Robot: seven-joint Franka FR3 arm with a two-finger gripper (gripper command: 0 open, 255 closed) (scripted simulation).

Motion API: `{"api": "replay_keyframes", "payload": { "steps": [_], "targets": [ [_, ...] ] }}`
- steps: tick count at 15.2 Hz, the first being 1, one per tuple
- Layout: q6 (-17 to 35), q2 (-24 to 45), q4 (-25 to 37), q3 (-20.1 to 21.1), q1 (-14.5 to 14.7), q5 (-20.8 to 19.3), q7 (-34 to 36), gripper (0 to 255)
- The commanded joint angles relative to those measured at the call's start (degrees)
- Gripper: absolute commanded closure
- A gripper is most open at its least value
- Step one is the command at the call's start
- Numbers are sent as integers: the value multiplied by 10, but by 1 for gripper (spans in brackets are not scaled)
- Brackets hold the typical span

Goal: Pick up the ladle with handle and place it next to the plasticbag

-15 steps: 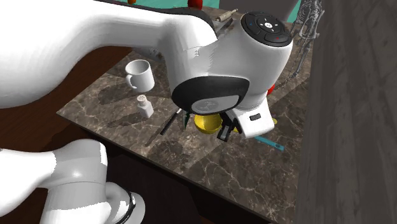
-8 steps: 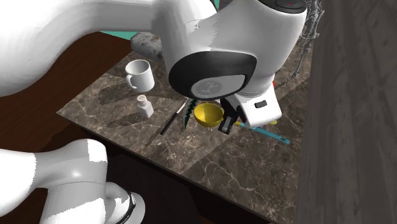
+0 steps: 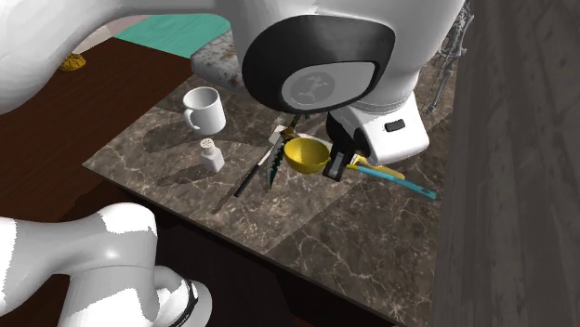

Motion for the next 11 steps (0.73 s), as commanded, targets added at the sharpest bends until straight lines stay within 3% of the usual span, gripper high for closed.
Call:
{"api": "replay_keyframes", "payload": {
  "steps": [1,11],
  "targets": [
    [-16,-1,15,-1,0,-1,3,255],
    [-90,10,101,-6,-1,-7,15,255]
  ]
}}
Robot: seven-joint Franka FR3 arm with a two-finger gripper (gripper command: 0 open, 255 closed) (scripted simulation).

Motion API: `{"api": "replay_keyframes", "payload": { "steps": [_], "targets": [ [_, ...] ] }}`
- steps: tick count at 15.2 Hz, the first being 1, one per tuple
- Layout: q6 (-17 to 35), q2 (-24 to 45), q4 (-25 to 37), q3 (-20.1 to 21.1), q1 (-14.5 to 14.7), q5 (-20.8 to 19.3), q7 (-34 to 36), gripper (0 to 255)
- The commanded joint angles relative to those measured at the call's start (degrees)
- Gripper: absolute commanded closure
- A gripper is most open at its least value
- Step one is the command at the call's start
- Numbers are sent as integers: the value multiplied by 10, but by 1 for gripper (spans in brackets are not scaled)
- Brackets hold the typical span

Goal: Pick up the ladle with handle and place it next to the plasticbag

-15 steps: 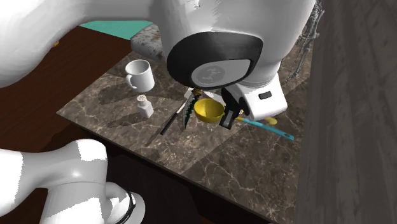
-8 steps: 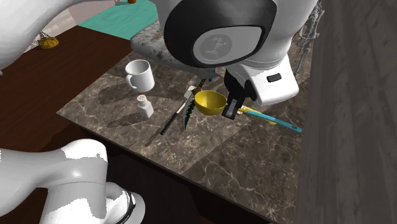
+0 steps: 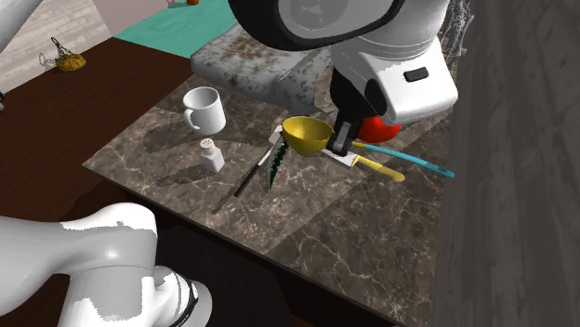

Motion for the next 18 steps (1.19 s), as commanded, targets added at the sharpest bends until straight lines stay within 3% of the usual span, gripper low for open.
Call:
{"api": "replay_keyframes", "payload": {
  "steps": [1,8,18],
  "targets": [
    [-14,6,20,0,0,-1,3,255],
    [-61,20,82,-3,0,-3,11,255],
    [-59,-56,34,95,40,52,137,255]
  ]
}}
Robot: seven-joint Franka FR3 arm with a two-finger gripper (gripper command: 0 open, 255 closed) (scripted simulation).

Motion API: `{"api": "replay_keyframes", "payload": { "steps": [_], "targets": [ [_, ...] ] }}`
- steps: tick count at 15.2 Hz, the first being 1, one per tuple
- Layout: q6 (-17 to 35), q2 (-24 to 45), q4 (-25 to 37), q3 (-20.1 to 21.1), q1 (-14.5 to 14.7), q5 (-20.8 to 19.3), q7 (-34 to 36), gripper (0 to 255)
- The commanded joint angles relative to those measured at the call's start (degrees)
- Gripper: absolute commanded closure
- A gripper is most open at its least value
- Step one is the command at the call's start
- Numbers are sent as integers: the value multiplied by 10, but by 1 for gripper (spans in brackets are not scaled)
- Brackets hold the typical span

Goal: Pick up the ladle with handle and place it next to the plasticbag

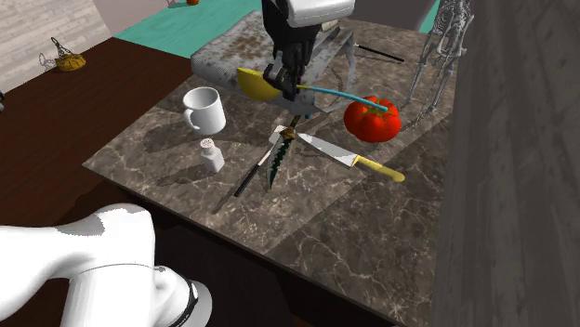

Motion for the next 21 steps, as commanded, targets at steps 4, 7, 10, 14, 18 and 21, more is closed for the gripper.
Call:
{"api": "replay_keyframes", "payload": {
  "steps": [4,7,10,14,18,21],
  "targets": [
    [-1,-21,-3,51,19,29,65,255],
    [2,-26,2,85,30,47,106,255],
    [6,-25,13,121,38,63,147,255],
    [13,-16,36,173,45,81,203,255],
    [23,4,69,229,45,93,261,255],
    [31,25,100,276,40,96,307,255]
  ]
}}
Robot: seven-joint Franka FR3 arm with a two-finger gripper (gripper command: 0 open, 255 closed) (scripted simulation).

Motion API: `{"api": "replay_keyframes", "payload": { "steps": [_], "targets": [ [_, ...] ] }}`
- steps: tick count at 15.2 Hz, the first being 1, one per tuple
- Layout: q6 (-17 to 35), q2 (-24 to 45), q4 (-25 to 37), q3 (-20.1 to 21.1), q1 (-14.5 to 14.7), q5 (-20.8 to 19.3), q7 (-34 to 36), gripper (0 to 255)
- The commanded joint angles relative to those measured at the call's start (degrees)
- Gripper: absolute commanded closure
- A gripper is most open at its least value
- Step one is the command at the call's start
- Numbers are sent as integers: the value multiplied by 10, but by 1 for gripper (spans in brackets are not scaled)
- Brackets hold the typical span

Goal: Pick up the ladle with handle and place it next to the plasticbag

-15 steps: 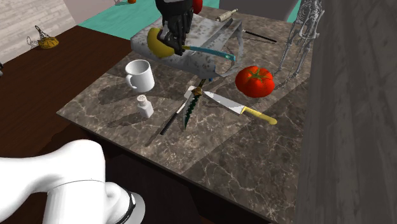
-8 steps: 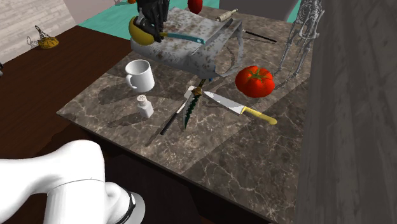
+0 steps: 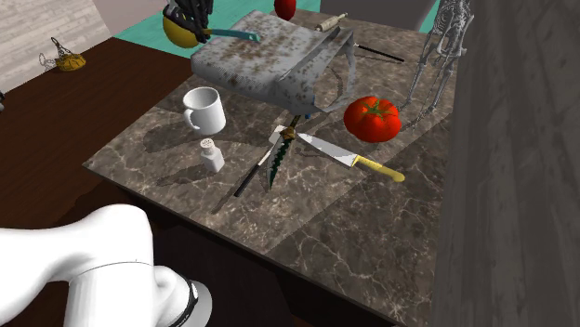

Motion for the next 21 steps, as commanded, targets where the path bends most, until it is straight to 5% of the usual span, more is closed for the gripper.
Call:
{"api": "replay_keyframes", "payload": {
  "steps": [1,8,11,12,21],
  "targets": [
    [6,15,22,32,-5,1,31,255],
    [27,96,123,185,-54,-29,151,255],
    [36,148,178,293,-107,-68,213,255],
    [39,174,203,358,-146,-91,242,255],
    [104,143,115,325,-111,-60,218,255]
  ]
}}
